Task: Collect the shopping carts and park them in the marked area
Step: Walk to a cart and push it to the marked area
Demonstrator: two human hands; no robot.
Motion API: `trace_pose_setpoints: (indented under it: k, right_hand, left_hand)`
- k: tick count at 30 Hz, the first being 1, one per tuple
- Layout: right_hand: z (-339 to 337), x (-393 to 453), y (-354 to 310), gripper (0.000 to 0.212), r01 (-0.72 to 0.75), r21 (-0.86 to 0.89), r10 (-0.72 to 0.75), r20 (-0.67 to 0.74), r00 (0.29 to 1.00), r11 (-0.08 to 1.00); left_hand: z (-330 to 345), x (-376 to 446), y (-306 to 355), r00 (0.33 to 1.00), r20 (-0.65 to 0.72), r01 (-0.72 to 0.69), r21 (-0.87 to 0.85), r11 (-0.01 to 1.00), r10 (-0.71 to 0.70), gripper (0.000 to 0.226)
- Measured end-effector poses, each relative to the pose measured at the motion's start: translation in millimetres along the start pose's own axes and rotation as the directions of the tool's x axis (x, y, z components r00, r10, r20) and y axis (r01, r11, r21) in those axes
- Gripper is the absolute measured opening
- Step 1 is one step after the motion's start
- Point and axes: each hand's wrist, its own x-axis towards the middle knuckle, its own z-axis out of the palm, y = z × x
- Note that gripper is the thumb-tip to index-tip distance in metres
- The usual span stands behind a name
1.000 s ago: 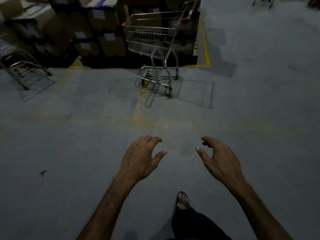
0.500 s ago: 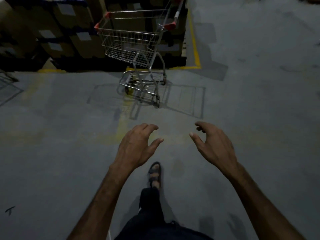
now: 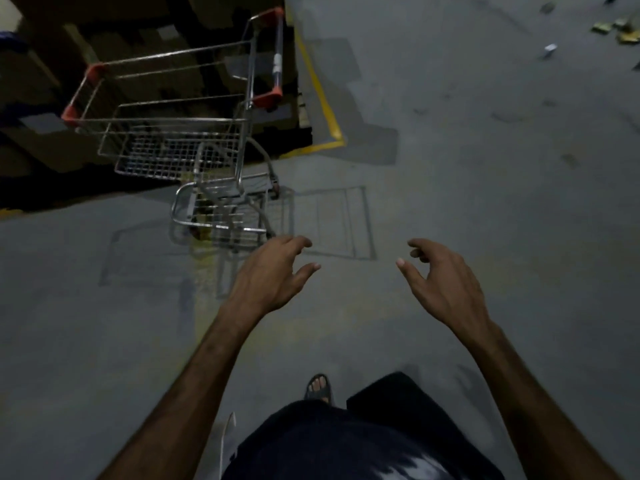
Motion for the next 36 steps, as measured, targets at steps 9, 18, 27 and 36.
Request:
trace_pose_setpoints:
  k: [9, 18, 27, 36]
  right_hand:
    - [14, 150, 3, 0.048, -0.058, 0.044, 0.058, 0.006, 0.998, 0.997]
    - [0, 413, -71, 0.050, 0.237, 0.062, -0.242, 0.095, 0.966, 0.970]
    - [36, 621, -196, 0.059, 0.634, -0.051, -0.569, 0.390, 0.724, 0.772]
    - [108, 754, -280, 0.068, 0.832, -0.299, -0.575, 0.613, 0.542, 0.467]
  left_hand:
    - [-1, 165, -22, 0.996, 0.052, -0.066, -0.008, 0.998, 0.066, 0.044]
    - [-62, 347, -69, 0.994, -0.096, 0.045, 0.004, 0.999, -0.044, 0.042]
    - [-92, 460, -134, 0.879, -0.288, 0.340, -0.179, 0.923, -0.380, 0.046]
    - [-69, 547, -205, 0.856, 0.160, 0.518, -0.273, 0.811, -0.492, 0.084]
